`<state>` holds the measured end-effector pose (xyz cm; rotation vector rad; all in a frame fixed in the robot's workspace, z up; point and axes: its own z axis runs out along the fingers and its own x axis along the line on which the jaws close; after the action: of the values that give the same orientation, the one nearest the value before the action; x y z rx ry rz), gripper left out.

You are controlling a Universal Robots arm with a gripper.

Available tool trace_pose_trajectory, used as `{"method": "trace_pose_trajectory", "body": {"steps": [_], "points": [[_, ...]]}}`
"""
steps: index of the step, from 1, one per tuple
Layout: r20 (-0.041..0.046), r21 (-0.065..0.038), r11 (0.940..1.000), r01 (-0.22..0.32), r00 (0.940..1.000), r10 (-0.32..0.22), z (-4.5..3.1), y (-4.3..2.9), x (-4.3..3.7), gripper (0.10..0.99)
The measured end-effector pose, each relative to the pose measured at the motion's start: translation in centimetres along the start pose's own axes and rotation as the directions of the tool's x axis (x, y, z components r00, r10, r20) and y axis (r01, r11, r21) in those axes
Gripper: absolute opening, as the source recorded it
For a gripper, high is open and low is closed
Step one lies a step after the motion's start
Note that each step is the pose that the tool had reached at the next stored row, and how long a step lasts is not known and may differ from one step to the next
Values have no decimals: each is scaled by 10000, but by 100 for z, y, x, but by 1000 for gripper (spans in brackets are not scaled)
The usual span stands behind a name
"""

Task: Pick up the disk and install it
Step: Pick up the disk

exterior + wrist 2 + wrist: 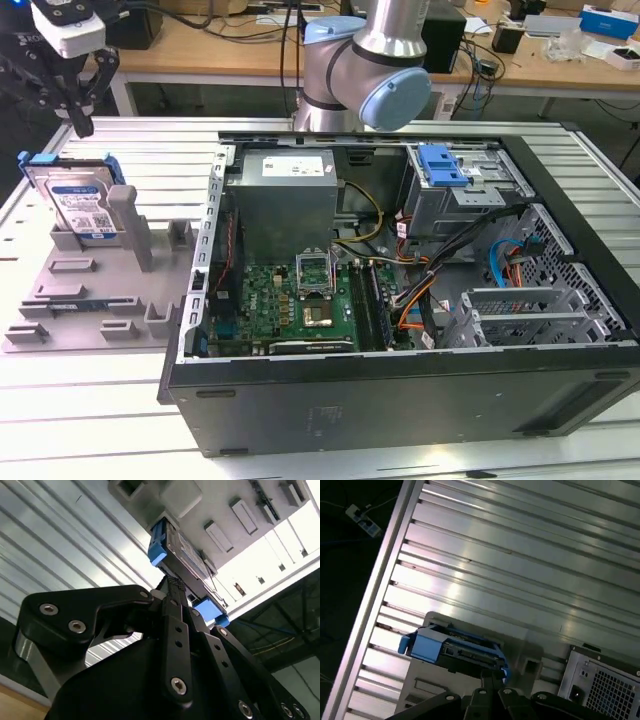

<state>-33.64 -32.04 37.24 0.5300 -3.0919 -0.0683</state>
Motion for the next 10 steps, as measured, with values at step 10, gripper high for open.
{"method": "trace_pose_trajectory", "body": {"steps": [10], "points": [[-104, -22, 9704, 2414, 9704, -2415, 0, 0, 0, 416]]}}
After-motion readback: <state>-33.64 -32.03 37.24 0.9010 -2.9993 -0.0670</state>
